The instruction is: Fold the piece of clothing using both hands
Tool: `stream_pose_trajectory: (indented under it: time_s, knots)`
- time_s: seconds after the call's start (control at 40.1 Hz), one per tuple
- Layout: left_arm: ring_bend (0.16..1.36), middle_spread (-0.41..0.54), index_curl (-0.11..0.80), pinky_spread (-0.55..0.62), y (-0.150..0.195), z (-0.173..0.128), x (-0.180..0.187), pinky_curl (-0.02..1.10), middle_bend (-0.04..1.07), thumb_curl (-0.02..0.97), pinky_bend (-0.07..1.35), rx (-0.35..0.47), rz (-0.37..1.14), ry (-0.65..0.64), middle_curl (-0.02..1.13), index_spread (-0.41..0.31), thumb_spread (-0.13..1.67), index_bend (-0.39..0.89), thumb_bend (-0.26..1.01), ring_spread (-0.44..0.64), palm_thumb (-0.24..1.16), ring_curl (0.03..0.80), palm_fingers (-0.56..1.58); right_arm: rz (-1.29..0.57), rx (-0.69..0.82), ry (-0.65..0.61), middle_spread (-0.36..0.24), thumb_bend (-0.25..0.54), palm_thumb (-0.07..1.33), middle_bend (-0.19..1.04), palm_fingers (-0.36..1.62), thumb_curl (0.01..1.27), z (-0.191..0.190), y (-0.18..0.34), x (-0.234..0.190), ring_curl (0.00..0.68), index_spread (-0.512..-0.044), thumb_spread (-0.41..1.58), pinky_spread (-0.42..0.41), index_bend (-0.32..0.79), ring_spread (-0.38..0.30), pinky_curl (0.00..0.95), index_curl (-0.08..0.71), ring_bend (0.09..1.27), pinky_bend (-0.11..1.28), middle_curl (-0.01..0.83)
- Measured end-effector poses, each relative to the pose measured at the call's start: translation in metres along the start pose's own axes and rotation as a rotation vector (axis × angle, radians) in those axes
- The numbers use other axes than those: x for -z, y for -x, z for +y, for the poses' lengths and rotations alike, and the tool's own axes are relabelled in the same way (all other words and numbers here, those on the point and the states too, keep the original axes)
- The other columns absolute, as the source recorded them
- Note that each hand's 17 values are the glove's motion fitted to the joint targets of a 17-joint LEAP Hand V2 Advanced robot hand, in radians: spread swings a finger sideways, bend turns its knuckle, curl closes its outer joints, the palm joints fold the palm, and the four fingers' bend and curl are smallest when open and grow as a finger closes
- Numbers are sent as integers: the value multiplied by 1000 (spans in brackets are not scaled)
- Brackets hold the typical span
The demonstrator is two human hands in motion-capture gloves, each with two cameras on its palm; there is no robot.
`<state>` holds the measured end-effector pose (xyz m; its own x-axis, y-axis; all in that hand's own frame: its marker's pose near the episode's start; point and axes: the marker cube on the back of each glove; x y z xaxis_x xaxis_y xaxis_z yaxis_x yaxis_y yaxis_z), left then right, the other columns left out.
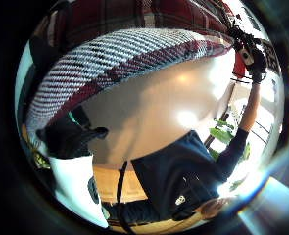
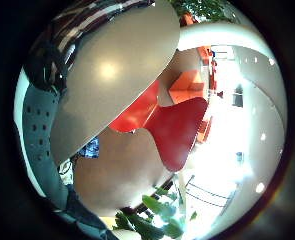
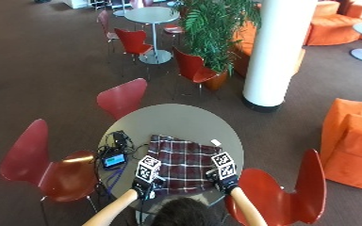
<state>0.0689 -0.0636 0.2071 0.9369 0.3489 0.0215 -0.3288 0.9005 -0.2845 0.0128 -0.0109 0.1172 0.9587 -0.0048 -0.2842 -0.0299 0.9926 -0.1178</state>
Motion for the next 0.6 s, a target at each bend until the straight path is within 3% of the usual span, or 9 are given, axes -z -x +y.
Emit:
stream_pose_trajectory:
  time_s: [0.15,0.249,0.324,0.449,0.598]
  knots:
    - [414,-245,450,-396,-15,53,-10,424,341,601,614,-162,120,251,445,-263,528,194,99,-303,886,372,1250,-144,87,193,-233,24,1024,260,1212,588,53,12,2,388,-295,609,-319,248,-262,335,387,457,519,429]
    - [449,-263,465,-409,-25,95,10,432,353,630,629,-244,184,340,465,-277,477,194,73,-329,895,395,1284,-254,213,155,-234,-2,1036,268,1233,615,64,10,-3,402,-291,544,-335,231,-270,340,405,457,510,442]
    - [471,-274,474,-416,-23,104,28,439,360,651,651,-267,193,334,478,-287,457,188,56,-340,897,412,1287,-280,233,147,-236,-17,1037,282,1250,637,75,6,14,411,-286,485,-338,237,-269,340,420,452,493,455]
    - [494,-286,491,-422,-2,88,91,448,374,681,670,-234,173,261,499,-298,437,193,28,-350,900,432,1285,-354,200,173,-238,-25,1037,298,1264,667,71,-13,60,424,-285,415,-344,233,-273,345,441,452,481,470]
    - [515,-291,510,-425,34,15,149,462,377,717,704,-76,96,243,520,-308,429,192,3,-358,906,451,1278,-385,93,212,-249,-23,1038,297,1272,696,15,-37,88,441,-280,350,-345,236,-272,356,465,464,480,480]
